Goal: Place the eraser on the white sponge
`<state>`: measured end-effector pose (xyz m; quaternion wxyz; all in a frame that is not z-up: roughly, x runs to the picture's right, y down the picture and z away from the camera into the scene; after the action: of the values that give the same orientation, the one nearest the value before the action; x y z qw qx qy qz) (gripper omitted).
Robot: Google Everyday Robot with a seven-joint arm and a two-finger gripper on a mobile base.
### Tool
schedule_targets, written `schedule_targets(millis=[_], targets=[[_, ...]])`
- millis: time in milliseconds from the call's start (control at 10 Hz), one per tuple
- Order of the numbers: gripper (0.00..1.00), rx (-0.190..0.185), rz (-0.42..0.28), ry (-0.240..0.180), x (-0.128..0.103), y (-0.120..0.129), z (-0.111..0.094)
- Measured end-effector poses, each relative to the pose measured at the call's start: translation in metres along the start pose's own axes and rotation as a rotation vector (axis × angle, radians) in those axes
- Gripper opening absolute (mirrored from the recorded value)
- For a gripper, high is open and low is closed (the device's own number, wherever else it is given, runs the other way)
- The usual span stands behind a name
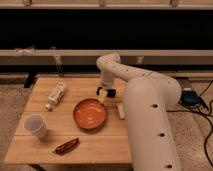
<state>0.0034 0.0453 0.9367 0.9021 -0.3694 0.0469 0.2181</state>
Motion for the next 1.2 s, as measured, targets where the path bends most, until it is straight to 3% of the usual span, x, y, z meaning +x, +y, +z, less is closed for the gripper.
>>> schedule_targets(millis=[400,500,700,900,1200], targets=[[0.43,-0.016,0.002,-0.003,-0.005,-0.001,0.004],[0.39,-0.031,0.004,-0.018,-0.005,-0.003,-0.001],[0.41,-0.072,0.004,-0.068,-0.005,-0.003,-0.023],[0.6,-0.112,-0.015,-0.132,-0.005,0.0,-0.052],[0.64,-0.126,-0.03,-0.166,-0.006,0.001,-0.062]])
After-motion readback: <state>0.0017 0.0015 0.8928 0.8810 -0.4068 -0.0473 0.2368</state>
